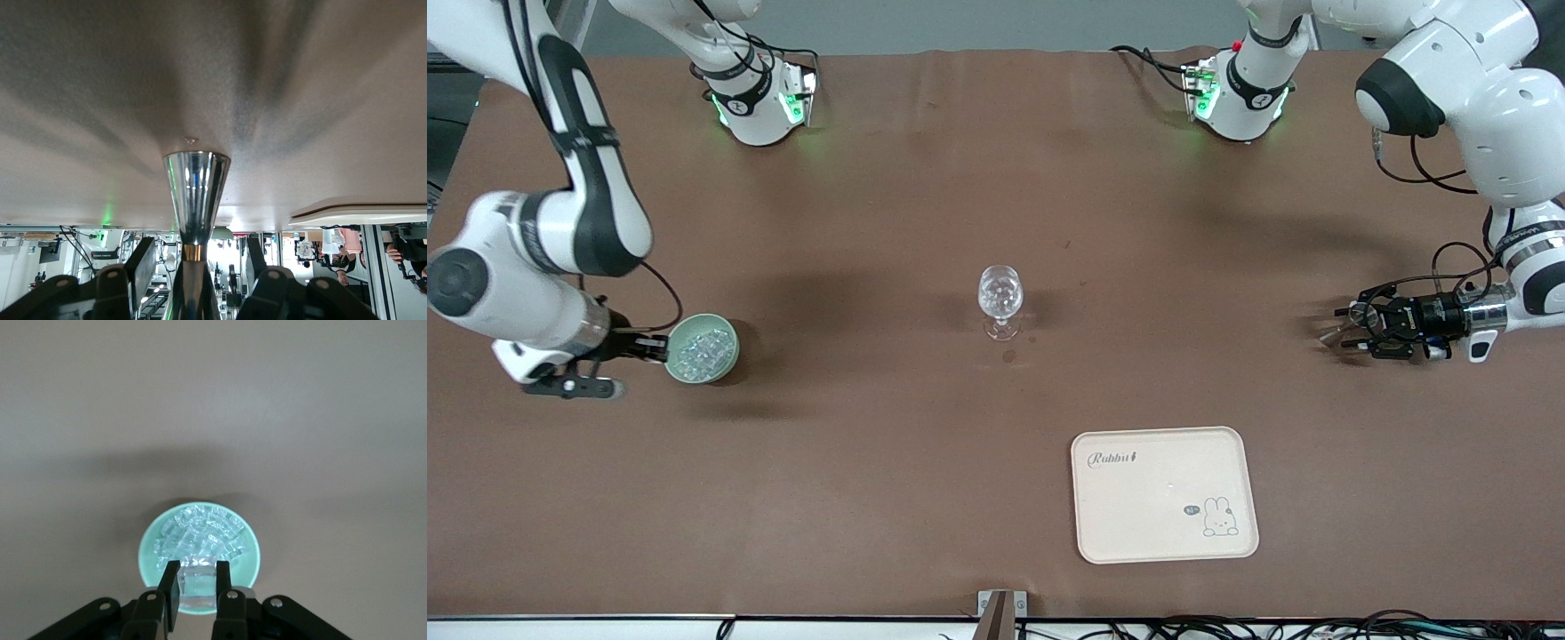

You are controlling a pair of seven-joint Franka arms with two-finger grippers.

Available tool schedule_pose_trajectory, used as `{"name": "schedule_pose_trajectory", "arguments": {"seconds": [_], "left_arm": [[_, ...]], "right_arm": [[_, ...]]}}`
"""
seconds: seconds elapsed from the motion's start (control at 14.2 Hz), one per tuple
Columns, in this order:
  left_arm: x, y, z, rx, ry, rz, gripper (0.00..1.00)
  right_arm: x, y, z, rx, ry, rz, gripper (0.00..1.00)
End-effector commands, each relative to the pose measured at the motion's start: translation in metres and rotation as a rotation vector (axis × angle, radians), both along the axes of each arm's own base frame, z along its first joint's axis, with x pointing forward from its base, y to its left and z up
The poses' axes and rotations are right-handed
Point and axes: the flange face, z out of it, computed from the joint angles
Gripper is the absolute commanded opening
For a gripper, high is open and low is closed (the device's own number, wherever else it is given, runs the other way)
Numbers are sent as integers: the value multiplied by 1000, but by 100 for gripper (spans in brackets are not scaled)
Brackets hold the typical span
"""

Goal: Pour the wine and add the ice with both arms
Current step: 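Lift the cube with the right gripper while the left gripper lifts the jigger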

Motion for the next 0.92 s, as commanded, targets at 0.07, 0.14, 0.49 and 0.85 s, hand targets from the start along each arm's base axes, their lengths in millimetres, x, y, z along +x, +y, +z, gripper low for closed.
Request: {"name": "schedule_pose_trajectory", "arguments": {"seconds": [0.07,0.14,0.49,0.85], "left_arm": [[-5,5,8,-16,-22,29,62],[-6,6,8,-15,-22,31,62],[-9,11,4,-24,-25,57,46],[-20,-3,-7,-66,-14,104,30]], "right_arm": [[-25,-3,93,-12,-61,-17,1],[-29,-2,116,-12,-58,-21,1],[-46,-2,239,2,-1,-53,1],[-63,1,282,37,12,-60,1]]}}
